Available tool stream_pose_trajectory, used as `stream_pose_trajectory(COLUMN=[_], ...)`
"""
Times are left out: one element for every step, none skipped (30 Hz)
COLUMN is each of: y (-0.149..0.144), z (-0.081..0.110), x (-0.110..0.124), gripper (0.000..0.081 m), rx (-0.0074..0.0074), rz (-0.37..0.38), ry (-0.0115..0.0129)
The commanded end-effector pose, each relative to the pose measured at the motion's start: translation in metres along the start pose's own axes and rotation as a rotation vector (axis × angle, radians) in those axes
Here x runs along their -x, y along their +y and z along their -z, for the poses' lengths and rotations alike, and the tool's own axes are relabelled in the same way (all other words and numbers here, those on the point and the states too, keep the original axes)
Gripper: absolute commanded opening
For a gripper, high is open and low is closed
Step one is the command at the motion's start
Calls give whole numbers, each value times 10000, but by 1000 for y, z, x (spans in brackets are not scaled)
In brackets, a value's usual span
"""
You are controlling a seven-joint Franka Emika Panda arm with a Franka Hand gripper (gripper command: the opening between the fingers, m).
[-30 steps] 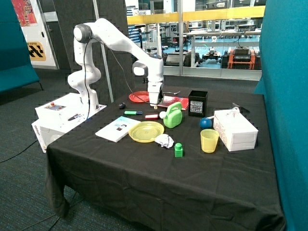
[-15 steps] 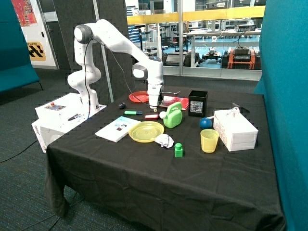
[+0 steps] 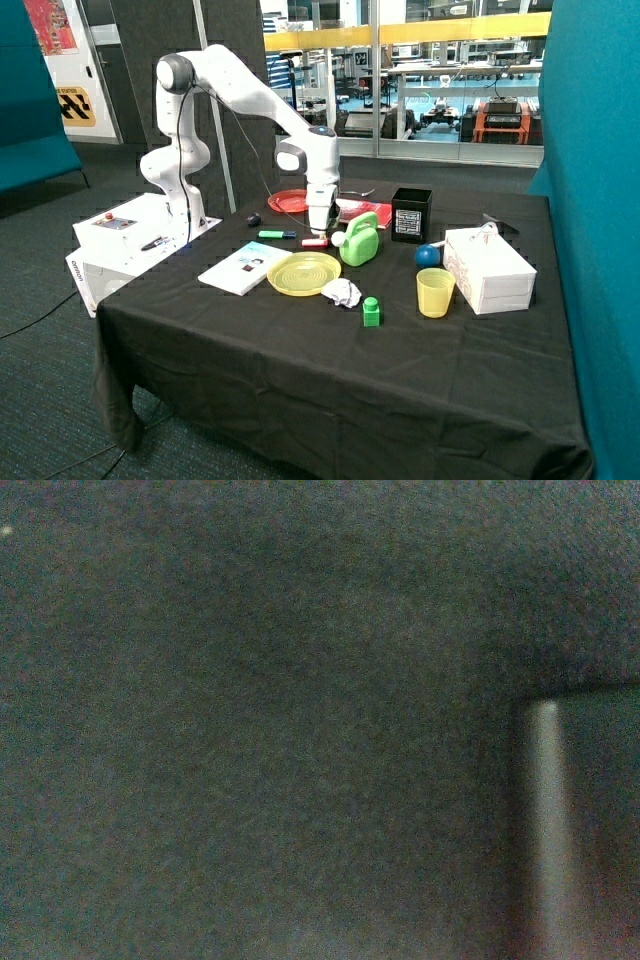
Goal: Put a highlighter on each book
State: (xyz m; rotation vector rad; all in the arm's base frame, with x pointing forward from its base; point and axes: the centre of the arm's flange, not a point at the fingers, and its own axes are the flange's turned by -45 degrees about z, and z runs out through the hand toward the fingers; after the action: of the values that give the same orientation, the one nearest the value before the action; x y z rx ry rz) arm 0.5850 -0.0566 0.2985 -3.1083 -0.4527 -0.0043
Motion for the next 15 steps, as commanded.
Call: stream_pose_trajectory(y=[6, 6, 7, 8, 9, 9, 9, 10, 10, 10, 10, 10, 9, 9, 8], z=[-11, -12, -12, -13, -13, -13, -13, -14, -14, -14, -15, -16, -16, -17, -18], x=[-6, -6, -7, -7, -8, -8, -8, -8, -8, -8, -8, -8, -7, -7, -7], gripper=[437, 435, 434, 429, 429, 430, 431, 432, 431, 431, 431, 430, 428, 427, 427], rx=[1, 1, 1, 1, 1, 1, 1, 1, 1, 1, 1, 1, 1, 1, 1], rz=[-131, -131, -132, -128, -118, -116, -116, -107, -105, -100, -98, -98, -103, -107, -108], ry=[-28, -28, -28, -28, -28, -28, -28, -28, -28, -28, -28, -28, -28, -28, -28])
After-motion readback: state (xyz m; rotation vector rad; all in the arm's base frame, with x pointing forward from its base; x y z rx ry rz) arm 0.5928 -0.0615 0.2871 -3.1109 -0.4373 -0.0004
